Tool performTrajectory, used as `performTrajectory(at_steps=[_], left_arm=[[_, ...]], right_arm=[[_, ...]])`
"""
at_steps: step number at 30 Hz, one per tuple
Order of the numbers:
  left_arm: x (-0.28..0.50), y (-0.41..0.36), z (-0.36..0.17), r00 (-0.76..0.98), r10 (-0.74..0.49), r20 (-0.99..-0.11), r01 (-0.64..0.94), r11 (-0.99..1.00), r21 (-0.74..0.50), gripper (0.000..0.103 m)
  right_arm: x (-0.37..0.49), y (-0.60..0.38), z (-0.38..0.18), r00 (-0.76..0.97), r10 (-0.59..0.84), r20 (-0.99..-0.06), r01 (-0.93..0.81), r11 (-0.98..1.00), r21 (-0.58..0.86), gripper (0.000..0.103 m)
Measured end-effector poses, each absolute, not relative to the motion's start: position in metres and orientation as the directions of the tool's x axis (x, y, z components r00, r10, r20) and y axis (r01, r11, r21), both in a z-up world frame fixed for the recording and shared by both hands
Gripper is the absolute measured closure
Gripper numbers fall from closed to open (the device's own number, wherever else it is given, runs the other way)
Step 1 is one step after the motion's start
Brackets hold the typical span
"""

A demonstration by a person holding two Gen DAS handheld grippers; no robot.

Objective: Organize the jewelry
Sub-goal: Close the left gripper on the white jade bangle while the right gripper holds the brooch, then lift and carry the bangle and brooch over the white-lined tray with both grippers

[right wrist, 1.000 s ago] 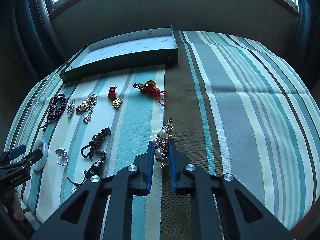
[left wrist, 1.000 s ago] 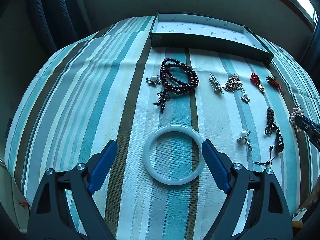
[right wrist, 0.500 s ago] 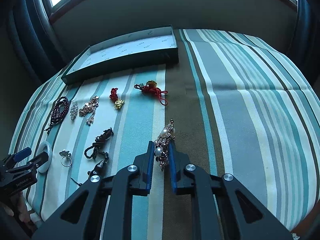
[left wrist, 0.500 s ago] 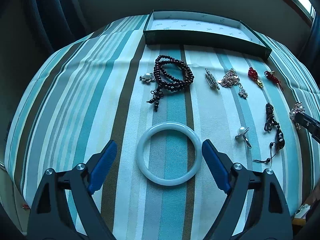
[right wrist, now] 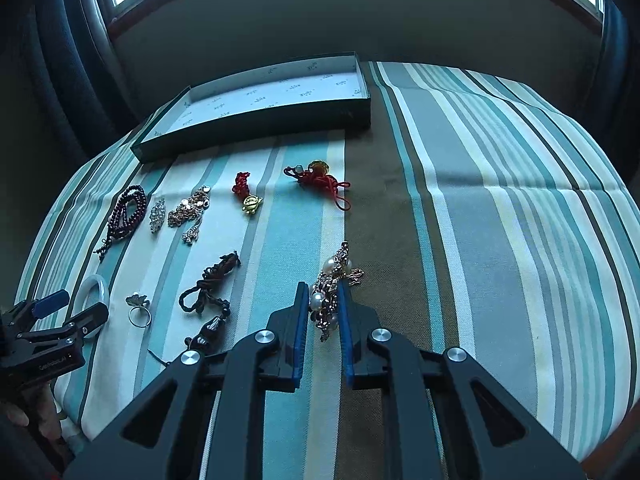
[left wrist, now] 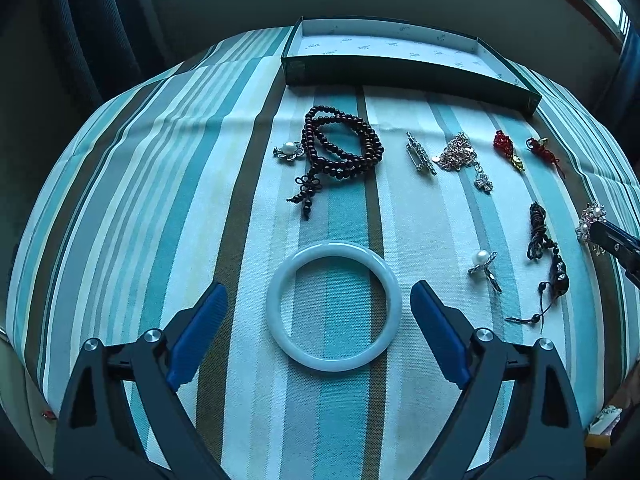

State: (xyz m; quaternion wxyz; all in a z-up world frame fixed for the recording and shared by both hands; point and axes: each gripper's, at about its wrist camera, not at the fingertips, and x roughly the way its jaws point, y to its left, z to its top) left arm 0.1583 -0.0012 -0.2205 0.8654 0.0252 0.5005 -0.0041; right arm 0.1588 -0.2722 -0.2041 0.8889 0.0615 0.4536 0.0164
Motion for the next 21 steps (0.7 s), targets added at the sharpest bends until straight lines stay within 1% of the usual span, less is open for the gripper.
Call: performTrajectory(at_steps=[5,7,11,12,13,21], left_arm=[[0.1593,0.0018,-0.2273,0.473,0.003,-0.881,0.033,0.999,0.022,0.013],[0.1597,0.0057,-0.2274,0.471,-0.025,-0.882,0.034,0.999,-0.011,0.018],[0.1597,0.0076,-0.2263,0.487,-0.026,-0.873,0.039,0.999,-0.008,0.026],[0.1596,0.0078,-0.2261,0.492,-0.026,-0.870,0.043,0.999,-0.006,0.031],[0.1597,0.0080,-0.2256,0.494,-0.028,-0.869,0.046,0.999,-0.006,0.032],[0.1616,0.0063,-0.2253,0.498,-0.028,-0.867,0.050,0.999,-0.004,0.032]], right_arm=[[0.1578,-0.2731,-0.2053,0.585,0.088,-0.806,0.024,0.992,0.126,0.088],[0.1570,-0.2735,-0.2061,0.583,0.090,-0.807,0.023,0.992,0.127,0.088],[0.1557,-0.2719,-0.2065,0.579,0.090,-0.810,0.021,0.992,0.126,0.088],[0.1557,-0.2714,-0.2065,0.578,0.090,-0.811,0.021,0.992,0.126,0.088],[0.1557,-0.2711,-0.2065,0.578,0.090,-0.811,0.021,0.992,0.126,0.088],[0.1555,-0.2698,-0.2058,0.578,0.089,-0.811,0.022,0.992,0.124,0.088]])
